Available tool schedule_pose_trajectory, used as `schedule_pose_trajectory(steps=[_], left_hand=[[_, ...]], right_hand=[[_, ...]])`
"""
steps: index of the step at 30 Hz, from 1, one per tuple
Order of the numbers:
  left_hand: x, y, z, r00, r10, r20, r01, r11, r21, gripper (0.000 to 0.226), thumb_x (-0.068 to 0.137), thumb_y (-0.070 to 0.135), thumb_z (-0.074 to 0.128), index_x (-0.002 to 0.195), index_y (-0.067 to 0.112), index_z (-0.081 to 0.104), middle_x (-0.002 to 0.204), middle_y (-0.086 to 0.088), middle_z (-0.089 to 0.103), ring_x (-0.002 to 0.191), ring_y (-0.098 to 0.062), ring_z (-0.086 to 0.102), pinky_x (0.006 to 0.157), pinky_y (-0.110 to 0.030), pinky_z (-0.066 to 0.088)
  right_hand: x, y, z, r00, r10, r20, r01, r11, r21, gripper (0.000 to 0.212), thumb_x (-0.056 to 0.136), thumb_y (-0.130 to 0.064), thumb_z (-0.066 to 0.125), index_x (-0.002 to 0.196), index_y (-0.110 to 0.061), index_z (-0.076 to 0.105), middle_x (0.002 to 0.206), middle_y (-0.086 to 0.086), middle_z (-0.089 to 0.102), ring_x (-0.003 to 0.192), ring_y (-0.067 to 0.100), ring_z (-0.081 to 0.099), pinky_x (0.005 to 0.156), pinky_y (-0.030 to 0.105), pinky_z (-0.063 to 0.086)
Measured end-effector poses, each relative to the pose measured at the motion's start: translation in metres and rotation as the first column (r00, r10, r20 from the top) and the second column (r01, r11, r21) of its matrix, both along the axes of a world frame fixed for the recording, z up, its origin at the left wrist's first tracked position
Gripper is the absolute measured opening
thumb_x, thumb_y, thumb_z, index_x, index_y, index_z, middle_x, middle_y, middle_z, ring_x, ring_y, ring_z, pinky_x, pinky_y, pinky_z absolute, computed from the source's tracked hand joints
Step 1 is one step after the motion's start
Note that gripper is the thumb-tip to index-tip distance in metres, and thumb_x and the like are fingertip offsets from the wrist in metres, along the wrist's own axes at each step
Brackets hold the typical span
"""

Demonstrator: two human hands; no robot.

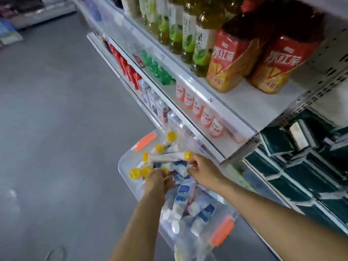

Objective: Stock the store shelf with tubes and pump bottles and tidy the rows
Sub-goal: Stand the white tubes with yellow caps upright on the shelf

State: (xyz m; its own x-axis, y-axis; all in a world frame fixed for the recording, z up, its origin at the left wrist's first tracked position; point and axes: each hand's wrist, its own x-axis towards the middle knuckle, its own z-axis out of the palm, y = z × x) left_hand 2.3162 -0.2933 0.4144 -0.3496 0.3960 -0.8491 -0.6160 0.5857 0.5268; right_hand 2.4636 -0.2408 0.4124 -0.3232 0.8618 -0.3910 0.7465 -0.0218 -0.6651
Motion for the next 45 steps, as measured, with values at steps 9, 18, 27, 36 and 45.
schedule_pose_trajectory(steps=[9,18,27,36,45], left_hand=[[-0.009,0.025,-0.07,0.935,0.313,0.164,-0.285,0.943,-0.174,0.026,0.094,0.031,0.061,0.092,0.006,0.056,0.083,-0.014,0.047,0.064,-0.021,0.043,0.055,-0.029,0.047],[-0.02,0.046,-0.11,0.899,0.41,0.156,-0.379,0.905,-0.195,0.044,0.092,0.037,0.063,0.118,0.003,0.055,0.105,-0.021,0.062,0.07,-0.033,0.063,0.039,-0.036,0.055],[-0.021,0.033,-0.084,0.961,0.196,0.193,-0.151,0.962,-0.228,0.032,0.091,0.036,0.061,0.091,0.003,0.059,0.063,-0.011,0.065,0.056,-0.018,0.063,0.057,-0.034,0.056],[-0.004,-0.017,-0.031,0.898,-0.063,0.435,0.117,0.988,-0.1,0.036,0.083,0.032,0.065,0.095,-0.002,0.068,0.09,-0.016,0.074,0.066,-0.021,0.073,0.052,-0.029,0.058],[0.014,-0.03,0.027,0.908,-0.266,0.322,0.241,0.963,0.118,0.029,0.087,0.001,0.059,0.114,-0.009,0.062,0.107,-0.02,0.07,0.087,-0.029,0.068,0.073,-0.035,0.059]], right_hand=[[-0.041,0.034,-0.049,0.764,0.375,0.525,-0.515,0.844,0.148,0.036,0.086,-0.012,0.06,0.121,-0.009,0.049,0.121,0.01,0.051,0.115,0.027,0.044,0.086,0.034,0.041],[-0.051,0.06,-0.082,0.323,0.424,0.846,-0.848,0.527,0.06,0.053,0.09,-0.011,0.05,0.138,0.003,0.031,0.13,0.018,0.051,0.119,0.032,0.042,0.094,0.036,0.036],[-0.059,0.058,-0.065,0.249,0.456,0.854,-0.83,0.555,-0.054,0.061,0.085,-0.014,0.06,0.137,0.004,0.033,0.13,0.018,0.051,0.12,0.031,0.042,0.095,0.035,0.036],[-0.02,0.032,-0.003,0.838,0.335,0.43,-0.274,0.941,-0.201,0.038,0.086,-0.031,0.063,0.117,-0.012,0.052,0.112,0.007,0.062,0.099,0.027,0.06,0.069,0.028,0.041],[0.038,-0.005,0.065,0.937,-0.302,-0.175,0.177,0.843,-0.507,0.02,0.084,-0.013,0.069,0.103,-0.009,0.068,0.078,0.003,0.068,0.055,0.004,0.061,0.044,0.016,0.045]])
